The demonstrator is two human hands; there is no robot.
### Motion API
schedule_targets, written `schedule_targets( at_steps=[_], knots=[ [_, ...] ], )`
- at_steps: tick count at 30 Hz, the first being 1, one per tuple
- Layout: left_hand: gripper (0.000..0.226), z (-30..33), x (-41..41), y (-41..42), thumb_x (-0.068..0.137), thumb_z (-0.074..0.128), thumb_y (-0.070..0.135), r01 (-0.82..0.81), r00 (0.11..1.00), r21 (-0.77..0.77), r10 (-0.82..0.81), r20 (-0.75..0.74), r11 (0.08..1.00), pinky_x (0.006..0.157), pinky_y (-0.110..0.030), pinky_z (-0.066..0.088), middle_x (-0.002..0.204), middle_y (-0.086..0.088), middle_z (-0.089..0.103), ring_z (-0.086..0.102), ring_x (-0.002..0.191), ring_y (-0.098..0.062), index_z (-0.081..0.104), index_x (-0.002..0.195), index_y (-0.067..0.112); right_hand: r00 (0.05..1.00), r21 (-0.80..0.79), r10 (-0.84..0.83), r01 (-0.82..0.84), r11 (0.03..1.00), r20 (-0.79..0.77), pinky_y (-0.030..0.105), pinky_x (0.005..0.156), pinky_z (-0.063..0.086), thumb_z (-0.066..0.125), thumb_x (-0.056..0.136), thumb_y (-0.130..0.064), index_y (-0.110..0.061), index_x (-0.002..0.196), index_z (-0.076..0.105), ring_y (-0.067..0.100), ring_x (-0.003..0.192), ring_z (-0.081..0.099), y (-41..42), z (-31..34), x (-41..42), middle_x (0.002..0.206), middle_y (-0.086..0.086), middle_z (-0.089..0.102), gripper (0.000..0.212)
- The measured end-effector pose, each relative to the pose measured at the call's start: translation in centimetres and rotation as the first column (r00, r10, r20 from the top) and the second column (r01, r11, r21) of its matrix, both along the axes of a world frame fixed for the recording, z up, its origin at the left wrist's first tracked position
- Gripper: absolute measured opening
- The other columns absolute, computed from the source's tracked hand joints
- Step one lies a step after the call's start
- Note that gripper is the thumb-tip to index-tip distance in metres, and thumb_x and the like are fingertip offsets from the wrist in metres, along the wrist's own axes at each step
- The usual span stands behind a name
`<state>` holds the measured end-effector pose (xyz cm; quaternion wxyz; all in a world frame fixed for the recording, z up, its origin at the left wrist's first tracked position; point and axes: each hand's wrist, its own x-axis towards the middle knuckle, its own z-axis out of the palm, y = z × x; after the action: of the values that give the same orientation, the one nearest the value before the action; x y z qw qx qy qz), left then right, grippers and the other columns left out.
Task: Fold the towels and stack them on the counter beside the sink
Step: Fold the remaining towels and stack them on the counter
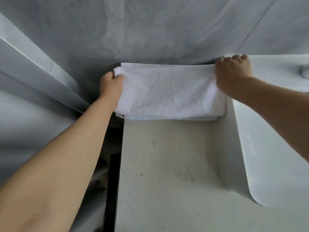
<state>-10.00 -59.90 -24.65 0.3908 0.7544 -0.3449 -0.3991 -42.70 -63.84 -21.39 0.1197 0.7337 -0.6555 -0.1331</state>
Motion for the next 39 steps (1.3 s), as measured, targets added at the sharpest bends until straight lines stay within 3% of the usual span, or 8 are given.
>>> schedule_targets(
  at_steps=[8, 13, 17, 20, 23, 26, 29, 39],
  knots=[
    [0.03, -2.6, -1.9, -2.7, 0.107, 0.039, 0.023, 0.089, 0.851, -0.039, -0.056, 0.522, 0.995, 0.084, -0.036, 0.042, 0.129, -0.017, 0.06, 0.058, 0.113, -0.035, 0.05, 0.122, 0.0, 0.999, -0.038, -0.038, 0.039, 0.999, 0.032, 0.039, 0.095, 0.032, 0.049, 0.095, -0.017, -0.002, 0.115, 0.057, 0.036, 0.115, 0.05, -3.4, -3.8, -0.2, 0.115, 0.02, 0.063, 0.026],
    [0.031, -3.7, -2.3, -2.4, 0.108, 0.034, 0.028, 0.108, 0.747, -0.008, -0.076, 0.661, 0.994, 0.081, -0.045, 0.045, 0.128, -0.018, 0.062, 0.06, 0.11, -0.044, 0.044, 0.122, 0.003, 0.981, -0.116, -0.034, 0.057, 0.992, 0.193, 0.043, 0.095, 0.022, 0.048, 0.097, -0.023, 0.001, 0.103, 0.058, 0.04, 0.113, 0.044, -3.1, -4.9, -0.5, 0.109, 0.026, 0.063, 0.026],
    [0.031, -3.5, -2.7, -2.3, 0.097, 0.046, 0.025, 0.043, 0.636, -0.123, 0.068, 0.768, 0.992, 0.088, -0.048, 0.046, 0.129, -0.016, 0.058, 0.057, 0.11, -0.04, 0.05, 0.121, 0.005, 0.931, -0.202, -0.08, 0.16, 0.966, 0.357, 0.047, 0.102, 0.022, 0.049, 0.094, -0.029, -0.004, 0.12, 0.049, 0.04, 0.115, 0.041, -0.6, -4.4, 1.3, 0.125, 0.024, 0.046, 0.035],
    [0.048, -3.5, -5.2, -0.9, 0.085, 0.055, 0.022, 0.357, 0.477, -0.185, -0.009, 0.879, 0.916, 0.101, -0.05, 0.036, 0.138, -0.017, 0.051, 0.05, 0.117, -0.039, 0.053, 0.131, 0.009, 0.886, -0.27, 0.183, -0.068, 0.96, 0.426, 0.046, 0.099, 0.028, 0.047, 0.093, -0.037, -0.01, 0.129, 0.05, 0.038, 0.113, 0.046, 2.5, -5.3, 4.1, 0.13, 0.02, 0.048, 0.045],
    [0.056, -4.6, -8.2, -0.2, 0.093, 0.047, 0.03, 0.709, 0.325, -0.004, -0.322, 0.889, 0.705, 0.118, -0.056, 0.019, 0.156, -0.01, 0.039, 0.035, 0.142, -0.033, 0.046, 0.146, 0.013, 0.861, 0.016, 0.097, -0.121, 0.993, 0.5, 0.049, 0.116, 0.011, 0.028, 0.096, -0.051, -0.02, 0.15, 0.032, 0.033, 0.143, 0.023, 2.9, -7.4, 5.4, 0.157, 0.011, 0.026, 0.062],
    [0.067, -6.5, -7.5, -0.8, 0.098, 0.022, 0.054, 0.69, 0.226, 0.262, -0.544, 0.808, 0.675, 0.122, -0.057, -0.004, 0.168, 0.005, 0.006, 0.001, 0.155, -0.02, 0.017, 0.16, 0.029, 0.919, 0.122, -0.039, -0.01, 0.993, 0.391, 0.047, 0.116, -0.019, 0.014, 0.094, -0.067, -0.038, 0.155, 0.002, 0.024, 0.15, -0.011, 2.2, -9.6, 3.9, 0.164, -0.002, -0.008, 0.069],
    [0.068, -7.6, -4.8, -0.6, 0.098, 0.008, 0.064, 0.598, 0.147, 0.37, -0.551, 0.822, 0.711, 0.122, -0.055, -0.01, 0.167, 0.009, -0.015, -0.017, 0.153, -0.017, -0.005, 0.159, 0.038, 0.93, 0.076, -0.067, 0.042, 0.996, 0.361, 0.04, 0.115, -0.021, 0.02, 0.089, -0.077, -0.038, 0.155, 0.002, 0.025, 0.15, -0.011, 2.1, -10.0, 2.7, 0.164, 0.001, -0.009, 0.079],
    [0.075, -7.3, -3.5, -0.4, 0.095, 0.008, 0.07, 0.481, 0.272, 0.373, -0.54, 0.797, 0.793, 0.12, -0.06, -0.01, 0.164, 0.0, -0.027, -0.027, 0.15, -0.026, -0.012, 0.158, 0.035, 0.882, 0.001, -0.01, 0.011, 1.0, 0.47, 0.048, 0.12, -0.005, 0.025, 0.092, -0.067, -0.031, 0.156, 0.012, 0.032, 0.15, -0.003, 2.2, -10.7, 2.4, 0.164, 0.012, -0.002, 0.075]
  ],
)
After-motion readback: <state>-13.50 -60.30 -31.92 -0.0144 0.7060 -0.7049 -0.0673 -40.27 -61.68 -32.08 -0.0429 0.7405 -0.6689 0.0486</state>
